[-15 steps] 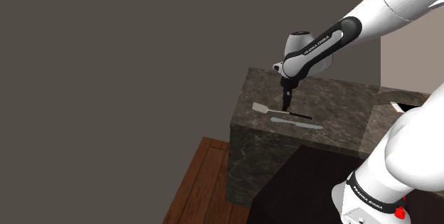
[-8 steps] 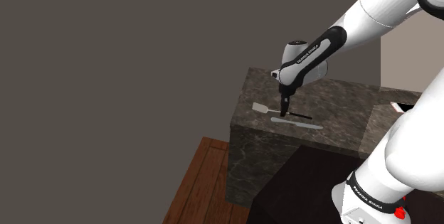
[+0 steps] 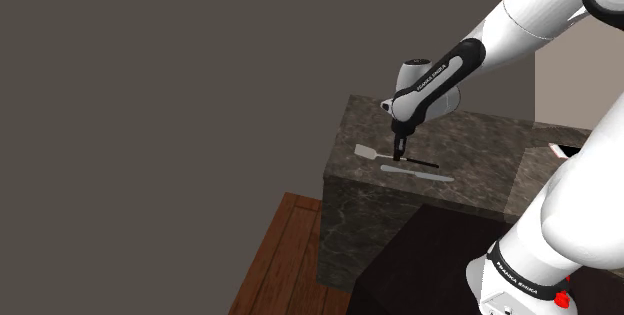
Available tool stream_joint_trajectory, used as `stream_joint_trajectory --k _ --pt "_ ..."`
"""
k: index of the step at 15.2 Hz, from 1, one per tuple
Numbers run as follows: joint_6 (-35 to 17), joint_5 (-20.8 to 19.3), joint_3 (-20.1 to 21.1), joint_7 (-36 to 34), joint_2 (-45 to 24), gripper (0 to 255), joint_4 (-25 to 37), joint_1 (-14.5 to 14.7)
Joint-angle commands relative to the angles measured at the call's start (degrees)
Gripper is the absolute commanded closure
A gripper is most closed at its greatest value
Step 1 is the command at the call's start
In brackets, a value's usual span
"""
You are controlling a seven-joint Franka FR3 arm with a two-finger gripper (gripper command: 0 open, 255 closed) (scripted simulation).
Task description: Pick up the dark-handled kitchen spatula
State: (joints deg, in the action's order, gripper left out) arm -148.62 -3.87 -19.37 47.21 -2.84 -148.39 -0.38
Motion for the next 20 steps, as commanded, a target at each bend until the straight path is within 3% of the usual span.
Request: stream_joint_trajectory --k 1,20 --pt "0.0 0.0 0.0 0.0 0.0 255 0.0 0.0" --pt "13.7 -4.3 0.2 -2.7 11.5 255 2.5 -0.4"
